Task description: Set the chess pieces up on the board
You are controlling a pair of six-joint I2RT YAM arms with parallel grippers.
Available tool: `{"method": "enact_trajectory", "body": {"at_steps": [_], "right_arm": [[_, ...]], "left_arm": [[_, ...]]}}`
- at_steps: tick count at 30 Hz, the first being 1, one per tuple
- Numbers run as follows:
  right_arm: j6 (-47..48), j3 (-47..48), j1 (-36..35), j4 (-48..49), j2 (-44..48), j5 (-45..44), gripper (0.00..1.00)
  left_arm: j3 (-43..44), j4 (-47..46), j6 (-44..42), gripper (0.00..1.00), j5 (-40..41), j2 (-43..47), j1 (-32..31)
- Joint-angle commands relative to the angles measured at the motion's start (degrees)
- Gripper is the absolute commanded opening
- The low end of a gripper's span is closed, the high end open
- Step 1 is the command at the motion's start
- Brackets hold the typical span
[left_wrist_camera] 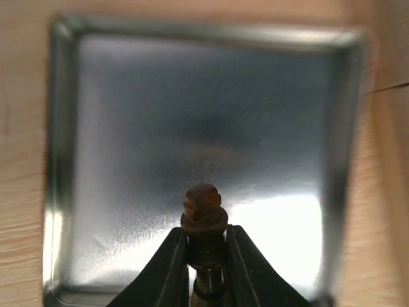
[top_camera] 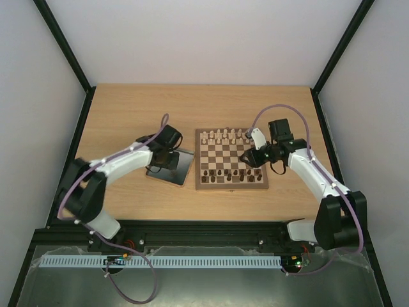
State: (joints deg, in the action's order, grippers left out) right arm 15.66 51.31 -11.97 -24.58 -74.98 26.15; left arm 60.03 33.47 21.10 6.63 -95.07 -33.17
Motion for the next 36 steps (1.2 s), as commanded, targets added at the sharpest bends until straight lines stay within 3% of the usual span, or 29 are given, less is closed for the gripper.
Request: {"method": "enact_trajectory", "body": {"at_steps": [1,7,15,20,23,28,36], "right_arm": [[0.1,5.3,-0.1,-3.6,-0.3,6.9,0.36],[-1.4,12.3,-1.9,-7.2,-6.0,12.4,0.36],[-4.3,24.1,-9.3,-9.4,-13.5,15.8,0.37],[-5.8,30.4,-12.1,-10.7,-17.7,17.7,0.37],[-7.5,29.9,-12.1,-7.9,-16.7,14.3,0.37],[-7.3,24.0,-12.1,-2.8,-11.3,6.8,0.37],[-4.7,17.1,-12.1,-1.5,-4.9,0.0,0.37]], "left_arm": [[-5.4,-11.7,-1.1,0.02,-2.3,12.5,-0.6],[-11.1,-21.1,-2.0,0.02,-8.2,24.3,-1.4],[-14.4,-27.8,-6.4,0.06,-16.5,34.9,-2.8],[-18.4,-34.9,-4.9,0.05,-18.1,39.1,-3.3],[-22.9,-44.0,-2.4,0.02,-15.4,39.2,-5.8],[-32.3,-64.2,-5.4,0.02,1.8,34.8,-14.8],[-40.7,-90.7,-16.7,0.07,4.1,20.9,-16.5]]}}
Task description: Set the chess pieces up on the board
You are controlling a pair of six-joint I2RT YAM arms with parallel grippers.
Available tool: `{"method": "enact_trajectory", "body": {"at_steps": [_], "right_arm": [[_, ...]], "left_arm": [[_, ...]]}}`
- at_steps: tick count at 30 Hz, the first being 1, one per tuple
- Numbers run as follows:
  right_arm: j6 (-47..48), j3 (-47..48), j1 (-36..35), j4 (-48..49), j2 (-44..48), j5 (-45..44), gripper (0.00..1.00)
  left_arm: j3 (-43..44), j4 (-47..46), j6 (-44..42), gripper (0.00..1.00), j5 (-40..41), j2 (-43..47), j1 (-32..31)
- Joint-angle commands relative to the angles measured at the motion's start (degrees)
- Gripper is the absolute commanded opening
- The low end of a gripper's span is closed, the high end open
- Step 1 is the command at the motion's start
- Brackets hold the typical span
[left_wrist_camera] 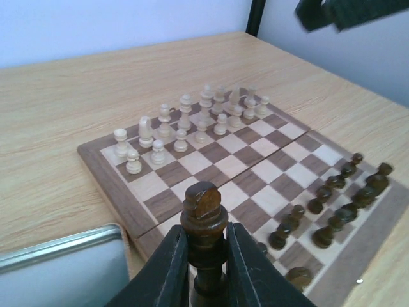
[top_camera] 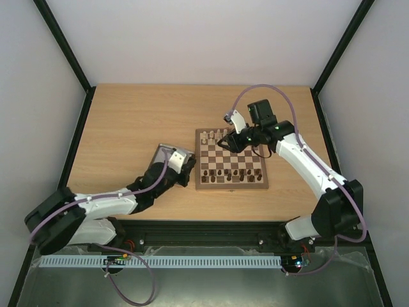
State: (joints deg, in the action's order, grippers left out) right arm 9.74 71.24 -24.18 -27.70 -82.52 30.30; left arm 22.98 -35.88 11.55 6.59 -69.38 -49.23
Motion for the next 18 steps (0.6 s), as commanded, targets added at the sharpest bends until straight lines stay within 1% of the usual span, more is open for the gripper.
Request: {"method": "enact_trajectory", "body": {"at_steps": [1,4,9,12,18], "right_arm": [[1.1,-3.5,0.2,2.2,2.9,-4.5,0.37],[0.3,-4.4,0.2,3.0,3.0,-4.8,0.37],[0.5,-4.7,0.2,3.0,2.7,-6.2,0.37],[0.9,-5.2,0.2,3.3,2.8,-7.2,0.37],[1.4,-5.9,0.2,3.4,3.1,-7.5,0.37]], "left_arm": [[-4.3,-24.7,-7.9,0.06,4.2,-7.1,-0.4],[-3.8,-30.1,-9.6,0.05,3.0,-13.5,-0.4],[-1.2,-34.3,-9.1,0.02,1.0,-21.1,-0.3],[1.0,-35.1,-9.1,0.02,0.2,-24.4,0.1],[4.0,-35.7,-7.3,0.02,-4.0,-29.6,2.2]]}}
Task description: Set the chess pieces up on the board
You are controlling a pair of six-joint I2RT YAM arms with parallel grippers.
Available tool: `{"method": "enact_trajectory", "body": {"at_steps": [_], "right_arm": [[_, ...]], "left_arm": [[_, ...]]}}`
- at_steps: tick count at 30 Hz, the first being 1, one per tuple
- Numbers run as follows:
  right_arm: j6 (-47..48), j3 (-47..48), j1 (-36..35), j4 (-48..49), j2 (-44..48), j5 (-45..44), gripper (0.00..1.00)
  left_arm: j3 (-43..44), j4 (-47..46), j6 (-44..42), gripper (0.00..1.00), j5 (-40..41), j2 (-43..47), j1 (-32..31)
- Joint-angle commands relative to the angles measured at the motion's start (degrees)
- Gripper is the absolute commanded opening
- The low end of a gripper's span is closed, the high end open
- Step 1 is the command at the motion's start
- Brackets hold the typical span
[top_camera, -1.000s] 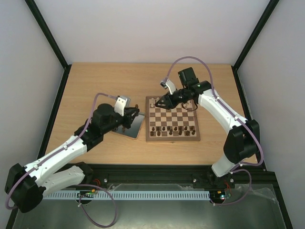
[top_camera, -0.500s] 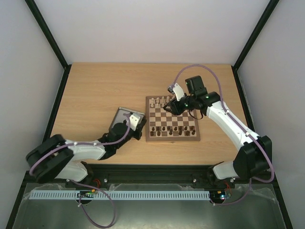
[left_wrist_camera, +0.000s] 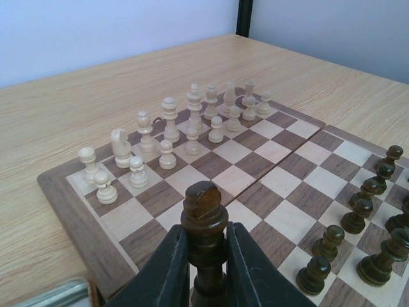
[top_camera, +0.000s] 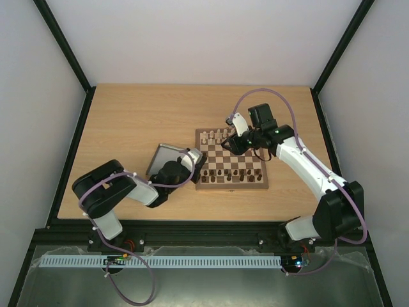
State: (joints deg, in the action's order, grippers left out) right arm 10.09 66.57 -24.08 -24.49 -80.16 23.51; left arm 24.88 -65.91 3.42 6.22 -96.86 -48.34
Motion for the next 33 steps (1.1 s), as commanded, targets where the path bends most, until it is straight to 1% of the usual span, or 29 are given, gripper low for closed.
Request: {"method": "enact_trajectory", "body": {"at_steps": [1,5,10,22,27,33], "right_arm": [[1.2,-1.5,0.1,0.3,0.9,-0.8,0.37],[1.7,-2.1,0.1,0.5,1.2,-1.3,0.37],[1.9,-2.2,0.1,0.3,1.5,-1.4,0.37],[3.0,-2.9,0.1,0.0,2.7,-1.8,0.37],[3.1,-3.6,0.0,0.8,2.4,-1.3,0.37],[3.1,-3.1,0.1,0.3,1.7,-0.7,0.37]], "left_arm": [[2.6,-5.4,1.2,0.02,-4.8,-2.5,1.9],[4.8,-3.7,2.0,0.02,-8.6,-4.1,3.4],[6.4,-1.3,2.2,0.02,-10.6,-5.7,3.5],[7.2,0.1,3.4,0.03,-9.6,-9.2,4.4],[7.8,1.2,4.6,0.08,-11.0,-9.5,5.7],[8.0,1.3,5.5,0.19,-11.3,-9.5,6.1]]}}
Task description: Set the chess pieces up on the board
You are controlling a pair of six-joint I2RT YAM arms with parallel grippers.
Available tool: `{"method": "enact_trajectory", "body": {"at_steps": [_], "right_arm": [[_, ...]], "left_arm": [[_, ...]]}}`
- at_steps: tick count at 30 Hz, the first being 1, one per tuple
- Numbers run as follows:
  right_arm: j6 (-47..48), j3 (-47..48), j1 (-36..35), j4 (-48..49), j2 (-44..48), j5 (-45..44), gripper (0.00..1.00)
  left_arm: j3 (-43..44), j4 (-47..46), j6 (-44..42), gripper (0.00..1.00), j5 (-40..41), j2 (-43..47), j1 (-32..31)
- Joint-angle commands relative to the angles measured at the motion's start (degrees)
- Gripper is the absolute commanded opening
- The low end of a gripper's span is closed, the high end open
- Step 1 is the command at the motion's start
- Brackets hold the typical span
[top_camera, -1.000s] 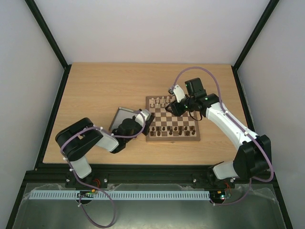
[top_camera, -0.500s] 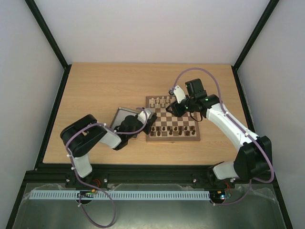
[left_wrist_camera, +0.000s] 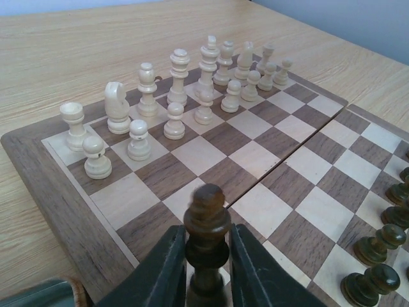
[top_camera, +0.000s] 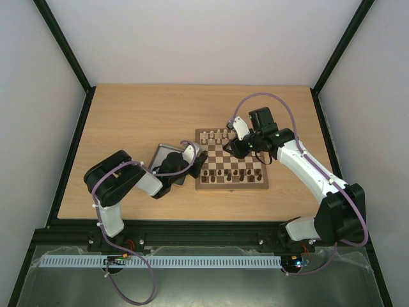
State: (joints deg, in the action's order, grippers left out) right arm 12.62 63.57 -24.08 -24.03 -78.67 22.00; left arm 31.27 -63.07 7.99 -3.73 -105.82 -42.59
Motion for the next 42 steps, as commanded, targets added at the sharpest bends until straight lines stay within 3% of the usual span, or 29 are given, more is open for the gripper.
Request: {"method": "enact_trajectory", "body": {"at_steps": [1,9,15,19,23,26,31,37,42], "right_arm": [[0.7,-0.1,0.1,-0.4,0.3,0.8,0.37],[1.4,0.3,0.1,-1.7,0.0,1.0,0.37],[2.3,3.3,0.0,-4.4,-2.8,2.1,0.40],[2.6,6.2,-0.1,-6.4,-6.8,2.6,0.40],[2.3,10.0,-0.5,-8.4,-12.1,2.3,0.43],[2.4,12.3,-1.8,-9.3,-15.7,0.9,0.43],[3.1,15.6,-5.1,-10.5,-21.6,-1.4,0.44],[3.2,19.1,-8.4,-11.4,-27.1,-3.4,0.44],[2.5,21.5,-9.2,-12.2,-30.4,-4.7,0.44]], "left_arm": [[1.8,-1.1,0.9,0.20,-1.4,-0.5,0.3],[2.0,2.1,1.1,0.27,-0.7,2.1,0.4],[1.2,9.3,3.4,0.30,1.9,13.5,0.0],[3.0,20.8,6.9,0.35,5.0,24.0,-0.7],[11.2,42.4,10.3,0.39,7.8,32.8,-0.9],[18.2,58.8,10.7,0.49,9.6,36.8,-0.8],[27.3,75.3,12.1,0.95,18.2,42.2,-0.1],[32.7,86.5,6.5,0.99,22.1,43.9,6.5],[25.9,84.7,7.0,0.97,25.9,45.1,11.4]]}}
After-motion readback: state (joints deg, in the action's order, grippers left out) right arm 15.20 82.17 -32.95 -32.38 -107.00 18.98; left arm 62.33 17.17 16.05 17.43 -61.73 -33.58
